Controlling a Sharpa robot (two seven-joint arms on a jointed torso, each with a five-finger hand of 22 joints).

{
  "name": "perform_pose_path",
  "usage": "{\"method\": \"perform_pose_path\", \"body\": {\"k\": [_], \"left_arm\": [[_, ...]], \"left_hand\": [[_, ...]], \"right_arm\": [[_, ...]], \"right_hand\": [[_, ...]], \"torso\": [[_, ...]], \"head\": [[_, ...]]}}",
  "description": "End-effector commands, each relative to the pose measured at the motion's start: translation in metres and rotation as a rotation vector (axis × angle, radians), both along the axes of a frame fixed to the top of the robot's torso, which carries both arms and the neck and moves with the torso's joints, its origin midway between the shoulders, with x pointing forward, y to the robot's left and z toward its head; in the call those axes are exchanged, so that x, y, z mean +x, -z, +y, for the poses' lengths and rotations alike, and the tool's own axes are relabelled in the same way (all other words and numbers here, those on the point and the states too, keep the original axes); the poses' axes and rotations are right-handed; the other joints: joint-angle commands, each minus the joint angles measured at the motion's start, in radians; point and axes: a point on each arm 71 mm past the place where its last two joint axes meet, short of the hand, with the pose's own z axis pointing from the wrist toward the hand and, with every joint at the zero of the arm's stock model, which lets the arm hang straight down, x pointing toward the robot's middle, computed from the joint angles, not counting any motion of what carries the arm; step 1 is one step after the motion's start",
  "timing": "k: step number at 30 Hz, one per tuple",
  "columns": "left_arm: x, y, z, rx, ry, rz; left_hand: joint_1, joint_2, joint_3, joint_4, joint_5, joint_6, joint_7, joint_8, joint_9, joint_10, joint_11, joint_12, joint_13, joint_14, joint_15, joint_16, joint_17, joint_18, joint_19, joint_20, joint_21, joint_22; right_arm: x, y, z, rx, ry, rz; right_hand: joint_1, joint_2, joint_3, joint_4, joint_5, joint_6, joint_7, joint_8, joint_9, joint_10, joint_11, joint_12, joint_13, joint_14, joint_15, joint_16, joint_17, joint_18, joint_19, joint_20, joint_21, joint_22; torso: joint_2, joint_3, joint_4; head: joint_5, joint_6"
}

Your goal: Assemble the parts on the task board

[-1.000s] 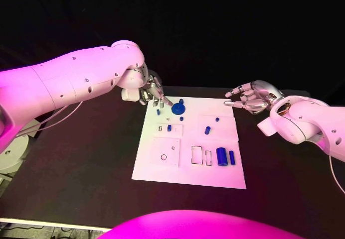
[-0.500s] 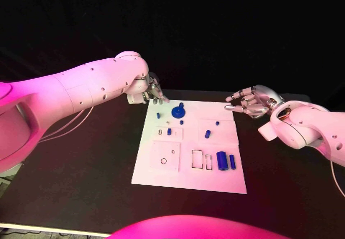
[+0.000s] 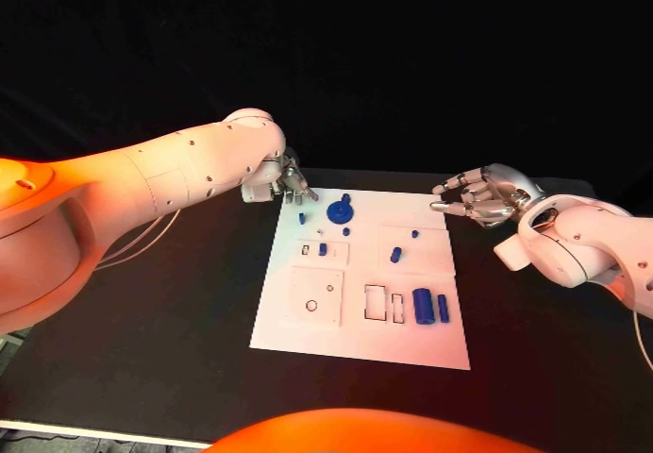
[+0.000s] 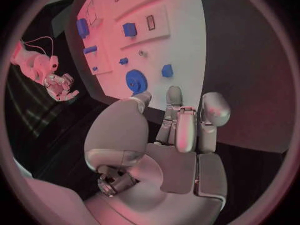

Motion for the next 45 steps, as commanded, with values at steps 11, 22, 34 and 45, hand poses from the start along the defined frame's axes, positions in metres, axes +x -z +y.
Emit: {"method": "perform_pose_path", "body": {"k": [11,22,34,45], "left_arm": [[-0.007,0.007,0.002,0.045,0.043,0.111],[-0.009,0.013,0.005,0.042,0.039,0.147],[-0.012,0.022,0.003,0.001,0.038,0.176],[-0.010,0.021,0.003,-0.036,0.006,0.131]], "left_hand": [[-0.022,-0.012,0.024,-0.005,-0.001,0.013,-0.006,0.023,0.010,0.008,-0.003,0.007,-0.001,0.046,-0.010,0.008,0.096,-0.010,0.007,-0.003,0.010,0.012],[-0.019,-0.012,0.035,-0.005,-0.001,0.015,-0.008,0.027,0.012,0.006,-0.005,0.006,-0.002,0.046,-0.011,0.007,0.096,-0.010,0.006,-0.004,0.010,0.011],[-0.012,-0.011,0.050,-0.007,-0.001,0.018,-0.010,0.033,0.014,0.006,-0.006,0.006,-0.002,0.045,-0.012,0.008,0.096,-0.010,0.005,-0.005,0.010,0.012],[0.022,0.005,0.111,-0.013,-0.001,0.025,-0.017,0.051,0.021,0.011,-0.013,0.007,-0.004,0.046,-0.018,0.011,0.099,-0.011,0.007,-0.010,0.016,0.021]], "right_arm": [[0.000,-0.001,0.001,0.000,-0.014,-0.011],[0.000,-0.001,0.001,-0.001,-0.013,-0.011],[0.000,0.000,0.001,-0.001,-0.014,-0.010],[0.000,0.000,0.001,-0.002,-0.014,-0.009]], "right_hand": [[0.004,0.004,-0.007,-0.002,-0.001,-0.010,-0.001,0.006,0.002,-0.005,0.001,-0.005,0.037,0.003,0.007,-0.003,0.001,-0.007,0.103,0.005,0.004,0.263],[0.004,0.004,-0.007,-0.002,-0.001,-0.010,-0.001,0.006,0.002,-0.005,0.001,-0.005,0.037,0.003,0.007,-0.003,0.001,-0.007,0.103,0.005,0.004,0.263],[0.004,0.004,-0.007,-0.002,-0.001,-0.010,-0.001,0.006,0.002,-0.005,0.001,-0.005,0.037,0.003,0.007,-0.003,0.001,-0.007,0.103,0.005,0.004,0.263],[0.005,0.006,-0.009,-0.002,0.000,-0.010,-0.001,0.008,0.002,-0.004,0.001,-0.004,0.038,0.003,0.007,-0.003,0.001,-0.007,0.103,0.005,0.004,0.263]], "torso": [[-0.002,0.0005,0.0003],[-0.001,-0.0005,-0.0006],[-0.001,-0.0004,0.0002],[-0.001,0.0001,-0.0005]], "head": [[0.003,-0.001],[0.003,0.000],[0.003,-0.004],[0.001,-0.007]]}}
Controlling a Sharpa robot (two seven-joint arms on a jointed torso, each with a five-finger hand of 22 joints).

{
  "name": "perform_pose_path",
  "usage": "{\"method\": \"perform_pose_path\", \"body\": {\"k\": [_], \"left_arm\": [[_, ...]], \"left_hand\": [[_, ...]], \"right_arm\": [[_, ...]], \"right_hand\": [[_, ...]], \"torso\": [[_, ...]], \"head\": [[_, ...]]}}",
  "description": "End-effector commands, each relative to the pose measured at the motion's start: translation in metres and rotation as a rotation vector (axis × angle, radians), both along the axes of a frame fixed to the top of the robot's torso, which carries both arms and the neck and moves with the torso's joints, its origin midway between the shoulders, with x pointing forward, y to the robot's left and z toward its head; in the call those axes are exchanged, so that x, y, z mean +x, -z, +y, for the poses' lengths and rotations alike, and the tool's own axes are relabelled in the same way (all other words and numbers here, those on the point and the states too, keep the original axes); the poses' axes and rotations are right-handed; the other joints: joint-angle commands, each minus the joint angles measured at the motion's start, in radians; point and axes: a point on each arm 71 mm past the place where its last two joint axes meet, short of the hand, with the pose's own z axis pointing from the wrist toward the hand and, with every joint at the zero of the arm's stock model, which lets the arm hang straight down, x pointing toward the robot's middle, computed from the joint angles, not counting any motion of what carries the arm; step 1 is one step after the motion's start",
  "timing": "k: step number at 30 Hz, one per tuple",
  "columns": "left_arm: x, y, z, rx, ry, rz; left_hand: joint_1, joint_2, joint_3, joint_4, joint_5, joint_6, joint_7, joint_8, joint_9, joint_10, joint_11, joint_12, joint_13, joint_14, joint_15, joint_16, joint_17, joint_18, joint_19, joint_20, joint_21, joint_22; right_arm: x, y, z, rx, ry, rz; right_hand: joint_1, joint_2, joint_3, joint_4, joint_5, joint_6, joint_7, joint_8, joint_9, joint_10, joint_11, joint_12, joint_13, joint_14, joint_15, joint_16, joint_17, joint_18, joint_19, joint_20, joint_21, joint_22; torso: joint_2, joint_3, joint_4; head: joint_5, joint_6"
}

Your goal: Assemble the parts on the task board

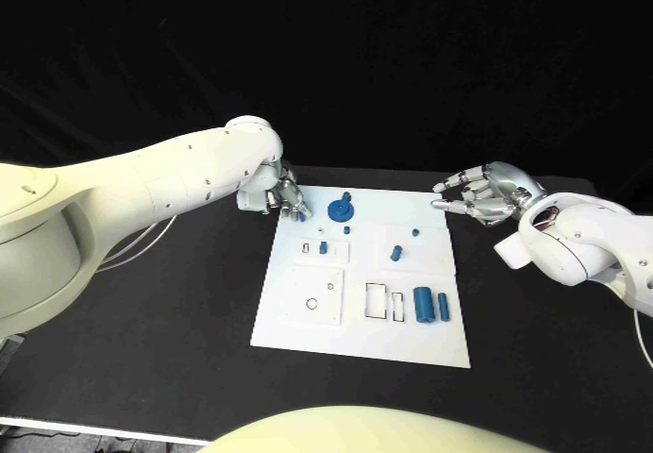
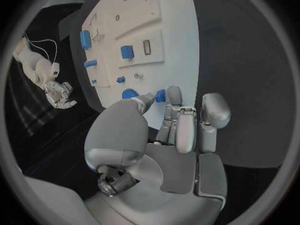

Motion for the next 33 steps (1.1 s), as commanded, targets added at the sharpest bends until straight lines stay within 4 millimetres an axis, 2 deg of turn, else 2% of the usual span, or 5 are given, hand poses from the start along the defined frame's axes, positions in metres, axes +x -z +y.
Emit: {"method": "perform_pose_path", "body": {"k": [1,15,23,30,33], "left_arm": [[0.0009,-0.0003,-0.0029,-0.037,-0.014,-0.020],[0.0012,-0.0004,-0.0029,-0.050,-0.028,-0.022],[0.0006,0.0003,-0.0012,-0.040,-0.029,-0.008],[-0.0002,0.0009,-0.0018,-0.036,-0.020,0.006],[-0.0005,0.0011,-0.0022,-0.035,-0.015,0.011]], "left_hand": [[0.009,0.000,0.008,-0.001,-0.001,0.010,-0.001,0.006,0.002,0.004,-0.006,0.005,-0.002,0.050,-0.007,0.004,0.099,-0.011,0.003,-0.007,0.005,0.000],[0.004,-0.014,0.035,0.003,-0.001,0.018,-0.010,0.050,0.031,0.013,-0.013,0.011,0.006,0.048,-0.013,0.002,0.093,-0.011,0.002,-0.013,0.006,0.003],[-0.002,-0.018,0.037,0.005,-0.001,0.017,-0.012,0.059,0.037,0.015,-0.014,0.013,0.008,0.048,-0.014,0.001,0.092,-0.011,0.002,-0.014,0.006,0.003],[0.030,-0.011,0.073,-0.018,-0.001,0.011,-0.020,0.081,0.054,0.020,-0.022,0.018,0.014,0.048,-0.020,0.003,0.094,-0.011,0.002,-0.019,0.008,0.006],[0.067,-0.010,0.107,-0.051,-0.001,0.003,-0.025,0.090,0.062,0.019,-0.026,0.016,0.013,0.049,-0.024,0.003,0.094,-0.012,0.002,-0.022,0.009,0.008]], "right_arm": [[-0.0004,-0.0002,0.0013,-0.002,-0.015,-0.007],[0.0001,0.0001,0.0016,-0.003,-0.016,-0.004],[0.0003,0.0003,0.0017,-0.004,-0.017,-0.003],[0.0004,0.0004,0.0019,-0.004,-0.018,-0.001],[0.0004,0.0004,0.0019,-0.004,-0.018,-0.001]], "right_hand": [[0.005,0.006,-0.006,0.001,0.000,-0.007,0.002,0.004,0.001,-0.004,0.001,-0.004,0.038,0.003,0.007,-0.003,0.001,-0.007,0.103,0.005,0.004,0.263],[0.005,0.006,-0.006,0.001,0.000,-0.007,0.002,0.004,0.001,-0.004,0.001,-0.004,0.038,0.003,0.007,-0.003,0.001,-0.007,0.103,0.005,0.004,0.263],[0.006,0.007,-0.007,0.001,0.000,-0.007,0.002,0.005,0.001,-0.003,0.001,-0.003,0.039,0.003,0.006,-0.003,0.001,-0.007,0.103,0.005,0.004,0.263],[0.006,0.007,-0.007,0.001,0.000,-0.007,0.002,0.005,0.001,-0.003,0.001,-0.003,0.039,0.003,0.006,-0.003,0.001,-0.007,0.103,0.005,0.004,0.263],[0.006,0.007,-0.007,0.001,0.000,-0.007,0.002,0.005,0.001,-0.003,0.001,-0.003,0.039,0.003,0.006,-0.003,0.001,-0.007,0.103,0.005,0.004,0.263]], "torso": [[0.000,0.0004,-0.0002],[-0.001,0.0013,0.0000],[0.000,0.0005,0.0007],[0.000,0.0006,0.0001],[-0.001,0.0005,-0.0002]], "head": [[0.000,-0.001],[-0.003,-0.001],[-0.003,-0.003],[-0.003,-0.006],[-0.003,-0.007]]}}
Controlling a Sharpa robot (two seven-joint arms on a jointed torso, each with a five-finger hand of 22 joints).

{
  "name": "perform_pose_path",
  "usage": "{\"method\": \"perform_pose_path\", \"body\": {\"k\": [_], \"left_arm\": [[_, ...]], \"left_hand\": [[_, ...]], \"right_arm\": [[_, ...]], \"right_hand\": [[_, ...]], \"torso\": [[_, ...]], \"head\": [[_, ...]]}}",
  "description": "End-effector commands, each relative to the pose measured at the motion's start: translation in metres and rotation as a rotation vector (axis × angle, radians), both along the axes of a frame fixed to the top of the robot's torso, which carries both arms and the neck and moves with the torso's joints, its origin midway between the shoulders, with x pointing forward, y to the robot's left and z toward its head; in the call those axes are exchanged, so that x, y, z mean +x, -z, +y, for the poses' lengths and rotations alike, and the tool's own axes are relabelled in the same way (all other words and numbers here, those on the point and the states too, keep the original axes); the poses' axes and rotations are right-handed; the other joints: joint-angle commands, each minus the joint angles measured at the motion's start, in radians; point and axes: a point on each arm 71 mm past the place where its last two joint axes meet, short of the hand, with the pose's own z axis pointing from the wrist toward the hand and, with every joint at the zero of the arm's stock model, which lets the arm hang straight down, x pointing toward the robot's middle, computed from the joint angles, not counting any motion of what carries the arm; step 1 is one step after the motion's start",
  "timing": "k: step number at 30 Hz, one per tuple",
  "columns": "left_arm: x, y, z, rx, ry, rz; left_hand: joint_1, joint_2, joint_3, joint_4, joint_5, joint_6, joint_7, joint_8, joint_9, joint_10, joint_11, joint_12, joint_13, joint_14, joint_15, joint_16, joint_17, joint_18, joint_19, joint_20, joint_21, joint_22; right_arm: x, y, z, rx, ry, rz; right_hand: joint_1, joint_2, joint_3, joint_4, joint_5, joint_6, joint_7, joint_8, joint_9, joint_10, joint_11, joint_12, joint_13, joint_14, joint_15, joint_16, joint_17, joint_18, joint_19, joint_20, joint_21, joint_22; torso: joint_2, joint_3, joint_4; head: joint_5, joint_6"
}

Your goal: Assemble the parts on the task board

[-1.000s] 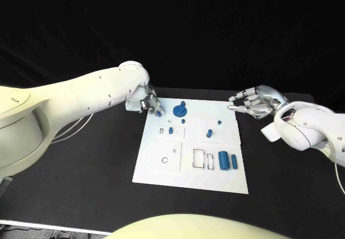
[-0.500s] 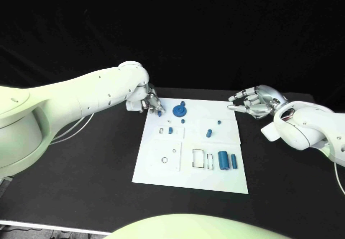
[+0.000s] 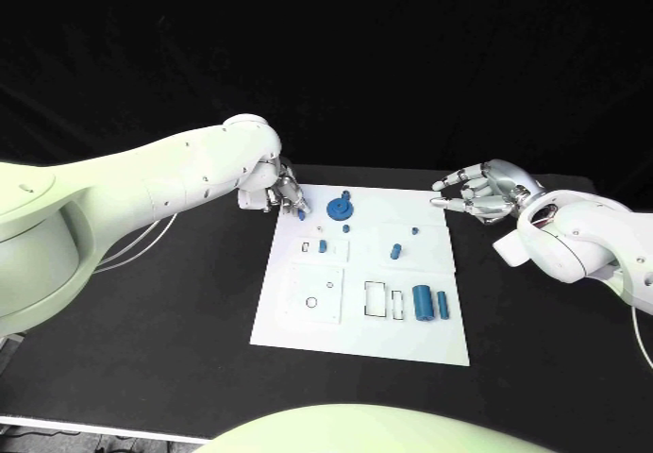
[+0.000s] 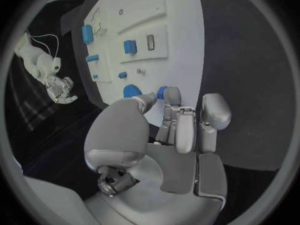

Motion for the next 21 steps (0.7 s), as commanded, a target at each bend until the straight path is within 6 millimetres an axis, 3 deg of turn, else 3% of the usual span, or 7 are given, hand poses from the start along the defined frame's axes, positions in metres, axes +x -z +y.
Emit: {"method": "perform_pose_path", "body": {"k": [1,5,10,21], "left_arm": [[-0.0017,0.0016,-0.0026,-0.003,0.018,0.026],[-0.0017,0.0016,-0.0027,-0.007,0.021,0.026],[-0.0013,0.0010,-0.0029,-0.029,0.015,0.015],[-0.0099,-0.0034,0.0002,-0.119,-0.012,-0.013]], "left_hand": [[0.027,0.002,0.031,-0.020,-0.001,-0.006,-0.006,0.008,0.006,-0.001,-0.008,0.002,-0.001,0.045,-0.007,0.004,0.095,-0.012,0.002,-0.009,0.005,0.002],[0.068,0.010,0.099,-0.070,-0.001,-0.019,-0.006,0.014,0.012,0.000,-0.009,-0.004,-0.005,0.045,-0.009,0.005,0.096,-0.012,0.002,-0.012,0.004,0.003],[0.071,0.015,0.195,-0.120,-0.001,-0.029,0.000,0.029,0.025,0.010,-0.005,-0.008,-0.005,0.046,-0.006,0.008,0.099,-0.014,0.003,-0.010,0.008,0.010],[0.036,0.006,0.278,-0.168,-0.001,-0.027,0.000,0.052,0.040,0.039,-0.006,0.008,0.020,0.050,-0.006,0.013,0.106,-0.016,0.012,-0.009,0.019,0.027]], "right_arm": [[-0.0006,0.0001,0.0016,-0.003,-0.019,-0.002],[-0.0006,0.0002,0.0017,-0.003,-0.019,-0.002],[-0.0003,0.0003,0.0014,-0.003,-0.018,-0.002],[0.0000,0.0005,-0.0002,-0.004,-0.015,-0.002]], "right_hand": [[0.006,0.007,-0.007,0.001,0.000,-0.007,0.002,0.005,0.001,-0.003,0.001,-0.003,0.039,0.003,0.006,-0.003,0.001,-0.007,0.103,0.005,0.004,0.263],[0.006,0.007,-0.007,0.001,0.000,-0.007,0.002,0.005,0.001,-0.003,0.001,-0.003,0.039,0.003,0.006,-0.003,0.001,-0.007,0.103,0.005,0.004,0.263],[0.006,0.007,-0.007,0.001,0.000,-0.007,0.002,0.005,0.001,-0.003,0.001,-0.003,0.039,0.003,0.006,-0.003,0.001,-0.007,0.103,0.005,0.004,0.263],[0.007,0.008,-0.008,0.001,-0.001,-0.007,0.002,0.007,0.001,-0.003,0.001,-0.003,0.038,0.003,0.006,-0.003,0.001,-0.007,0.103,0.005,0.004,0.263]], "torso": [[0.000,-0.0003,-0.0005],[0.000,-0.0002,-0.0007],[-0.001,-0.0001,-0.0007],[0.000,-0.0001,0.0000]], "head": [[0.001,-0.002],[0.000,-0.002],[0.000,-0.004],[0.000,-0.005]]}}
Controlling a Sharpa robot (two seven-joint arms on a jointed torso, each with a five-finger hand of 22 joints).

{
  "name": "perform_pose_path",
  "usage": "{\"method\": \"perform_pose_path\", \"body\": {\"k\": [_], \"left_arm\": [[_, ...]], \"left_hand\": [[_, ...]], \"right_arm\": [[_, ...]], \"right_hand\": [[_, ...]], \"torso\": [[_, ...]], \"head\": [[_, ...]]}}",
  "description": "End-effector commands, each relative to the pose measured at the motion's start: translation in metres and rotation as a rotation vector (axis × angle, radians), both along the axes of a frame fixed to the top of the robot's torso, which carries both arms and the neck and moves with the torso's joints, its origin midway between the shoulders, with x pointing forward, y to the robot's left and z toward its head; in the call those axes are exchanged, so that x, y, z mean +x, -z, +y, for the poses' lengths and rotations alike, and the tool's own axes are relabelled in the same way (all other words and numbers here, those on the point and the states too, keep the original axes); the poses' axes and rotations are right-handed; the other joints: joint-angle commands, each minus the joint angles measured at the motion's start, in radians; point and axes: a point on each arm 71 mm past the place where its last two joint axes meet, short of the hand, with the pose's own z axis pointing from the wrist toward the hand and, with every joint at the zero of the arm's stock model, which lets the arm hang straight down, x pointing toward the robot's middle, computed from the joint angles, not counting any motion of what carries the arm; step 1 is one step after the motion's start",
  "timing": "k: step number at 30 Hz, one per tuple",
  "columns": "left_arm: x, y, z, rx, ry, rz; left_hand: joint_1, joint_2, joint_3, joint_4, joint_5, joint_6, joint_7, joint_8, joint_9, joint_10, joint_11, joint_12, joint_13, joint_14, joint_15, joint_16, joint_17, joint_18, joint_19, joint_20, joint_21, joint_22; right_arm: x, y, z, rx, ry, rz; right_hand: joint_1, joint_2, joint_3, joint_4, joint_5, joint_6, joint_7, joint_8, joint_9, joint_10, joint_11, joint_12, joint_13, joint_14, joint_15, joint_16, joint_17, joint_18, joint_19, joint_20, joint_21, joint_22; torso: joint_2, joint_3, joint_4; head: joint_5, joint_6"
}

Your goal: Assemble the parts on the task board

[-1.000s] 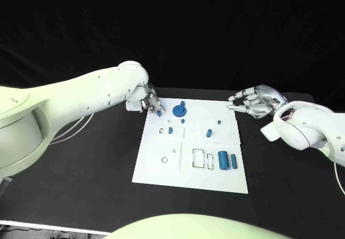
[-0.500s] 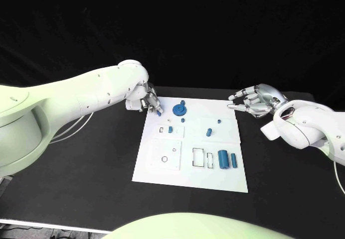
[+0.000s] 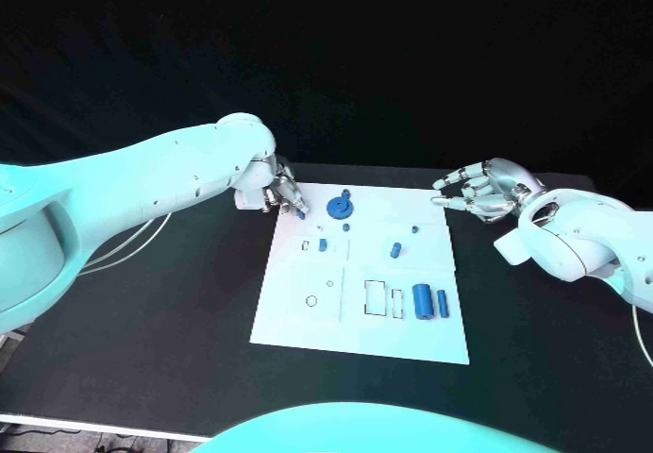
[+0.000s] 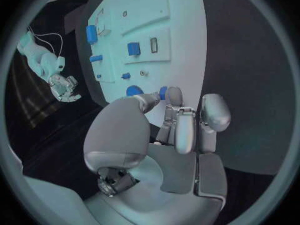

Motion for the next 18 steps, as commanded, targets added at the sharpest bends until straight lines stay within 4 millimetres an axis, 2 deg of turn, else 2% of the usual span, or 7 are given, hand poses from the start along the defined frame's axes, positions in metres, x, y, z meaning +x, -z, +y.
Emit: {"method": "perform_pose_path", "body": {"k": [1,7,18], "left_arm": [[-0.005,-0.002,-0.005,-0.078,-0.006,-0.013],[-0.021,-0.006,-0.008,-0.104,0.059,-0.019],[-0.043,-0.011,-0.010,-0.077,0.150,-0.104]], "left_hand": [[-0.018,-0.009,0.166,-0.159,0.003,-0.003,-0.002,0.007,0.014,0.019,-0.009,0.005,0.004,0.050,-0.006,0.006,0.106,-0.016,0.006,-0.002,0.007,0.004],[-0.034,-0.017,0.198,-0.179,0.004,0.004,-0.004,0.015,0.018,0.030,-0.011,0.011,0.011,0.054,-0.008,0.010,0.112,-0.018,0.012,-0.004,0.014,0.015],[-0.070,-0.046,0.262,-0.217,0.008,0.027,-0.012,0.027,0.019,0.072,-0.020,0.028,0.038,0.066,-0.016,0.027,0.140,-0.026,0.036,-0.010,0.039,0.055]], "right_arm": [[-0.001,0.000,0.001,-0.003,-0.018,-0.002],[-0.001,0.000,-0.001,-0.004,-0.014,-0.002],[-0.002,0.002,-0.004,-0.004,-0.009,0.000]], "right_hand": [[0.007,0.008,-0.008,0.000,-0.001,-0.007,0.002,0.007,0.001,-0.003,0.001,-0.003,0.038,0.003,0.006,-0.003,0.001,-0.007,0.103,0.005,0.004,0.263],[0.007,0.008,-0.008,0.000,-0.001,-0.007,0.002,0.007,0.001,-0.003,0.001,-0.003,0.038,0.003,0.006,-0.003,0.001,-0.007,0.103,0.005,0.004,0.263],[0.007,0.008,-0.008,0.000,-0.001,-0.007,0.002,0.007,0.001,-0.003,0.001,-0.003,0.038,0.003,0.006,-0.003,0.001,-0.007,0.103,0.005,0.004,0.263]], "torso": [[0.000,0.0007,0.0007],[0.000,0.0011,0.0024],[0.000,0.0005,0.0018]], "head": [[-0.001,-0.001],[0.000,-0.003],[0.005,-0.007]]}}
